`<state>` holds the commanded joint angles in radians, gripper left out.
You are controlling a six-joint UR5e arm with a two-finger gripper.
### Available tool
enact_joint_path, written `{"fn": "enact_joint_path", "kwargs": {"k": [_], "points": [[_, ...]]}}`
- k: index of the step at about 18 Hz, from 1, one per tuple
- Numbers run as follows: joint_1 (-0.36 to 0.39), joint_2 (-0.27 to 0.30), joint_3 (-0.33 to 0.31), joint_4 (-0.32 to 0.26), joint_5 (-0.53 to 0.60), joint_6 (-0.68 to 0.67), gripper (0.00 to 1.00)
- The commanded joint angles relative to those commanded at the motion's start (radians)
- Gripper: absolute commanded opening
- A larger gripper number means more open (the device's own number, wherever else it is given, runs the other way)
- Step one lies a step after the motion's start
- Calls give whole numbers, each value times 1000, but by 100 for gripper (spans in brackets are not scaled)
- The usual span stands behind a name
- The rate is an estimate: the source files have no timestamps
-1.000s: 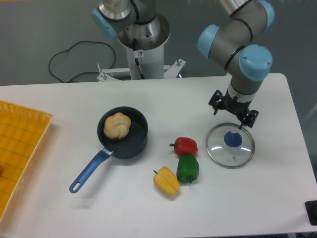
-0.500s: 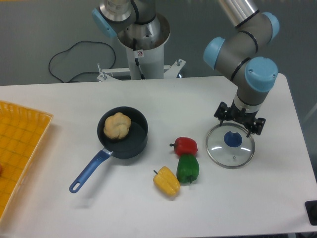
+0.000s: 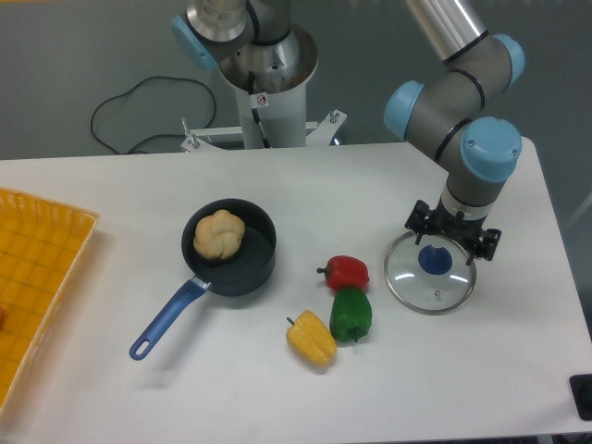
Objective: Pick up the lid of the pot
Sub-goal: 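Lower the gripper onto the blue knob of the glass lid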
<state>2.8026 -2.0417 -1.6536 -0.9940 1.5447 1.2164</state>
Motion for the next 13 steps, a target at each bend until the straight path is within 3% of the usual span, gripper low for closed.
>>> {"fn": "enact_joint_path", "kwargs": {"k": [13], "points": [[-15, -32, -3, 6, 15, -8, 100]]}}
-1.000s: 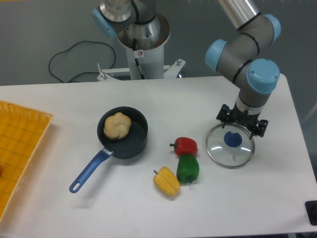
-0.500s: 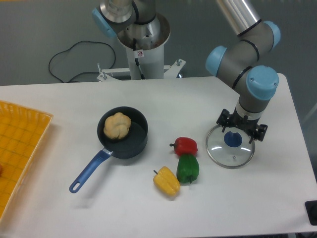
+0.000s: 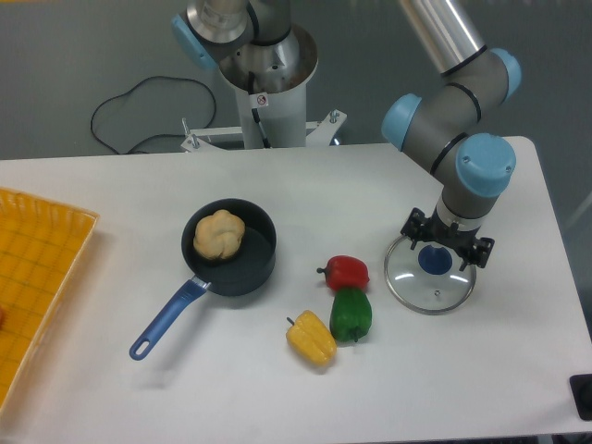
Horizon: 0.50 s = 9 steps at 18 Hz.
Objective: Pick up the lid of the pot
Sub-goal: 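Lower the gripper onto the blue knob of the glass lid, then close the gripper around the blue knob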
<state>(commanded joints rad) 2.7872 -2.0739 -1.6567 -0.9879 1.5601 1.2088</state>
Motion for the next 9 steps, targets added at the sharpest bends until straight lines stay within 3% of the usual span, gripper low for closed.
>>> {"fn": "enact_joint_path", "kwargs": {"k": [9], "points": [[-2, -8, 0, 3, 0, 0, 96]]}}
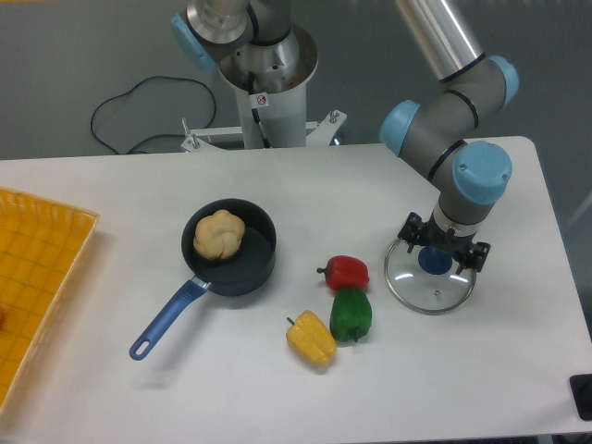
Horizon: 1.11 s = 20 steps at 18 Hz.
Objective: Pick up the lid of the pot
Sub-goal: 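Close the gripper around the blue knob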
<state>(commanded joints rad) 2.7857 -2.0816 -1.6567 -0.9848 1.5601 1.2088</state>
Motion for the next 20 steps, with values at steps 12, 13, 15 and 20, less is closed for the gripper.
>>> {"fn": "enact_joint_path", "kwargs": {"k": [12, 13, 15, 20], "points": [[0, -8, 3, 2, -2, 3, 66], [0, -6, 3, 2, -2, 5, 65], [0, -6, 5, 2, -2, 5, 61], [0, 2, 12, 0, -3, 11, 55]]}}
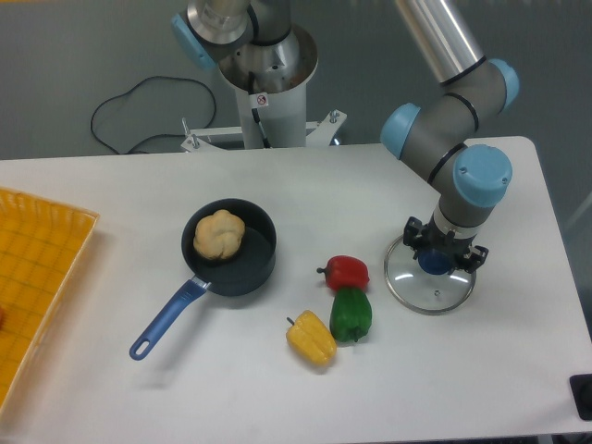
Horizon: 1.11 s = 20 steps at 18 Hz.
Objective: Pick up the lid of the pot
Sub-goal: 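Close the gripper around the blue knob, then lift the glass lid by its knob off the table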
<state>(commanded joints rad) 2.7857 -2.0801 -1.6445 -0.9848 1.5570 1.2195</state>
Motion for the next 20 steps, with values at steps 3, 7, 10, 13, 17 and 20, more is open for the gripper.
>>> {"fn": "enact_joint_path", "kwargs": {"k": [3, 7, 10, 13, 17, 20], "points": [[0, 9, 2, -5, 0, 0, 55], [0, 43, 0, -20, -3, 0, 55], [-11, 74, 5, -73, 0, 0, 55], [-12, 109, 15, -144, 2, 0, 55], [-29, 140, 49, -227, 2, 0, 55], [-35, 152, 90, -304, 3, 2, 55]]}}
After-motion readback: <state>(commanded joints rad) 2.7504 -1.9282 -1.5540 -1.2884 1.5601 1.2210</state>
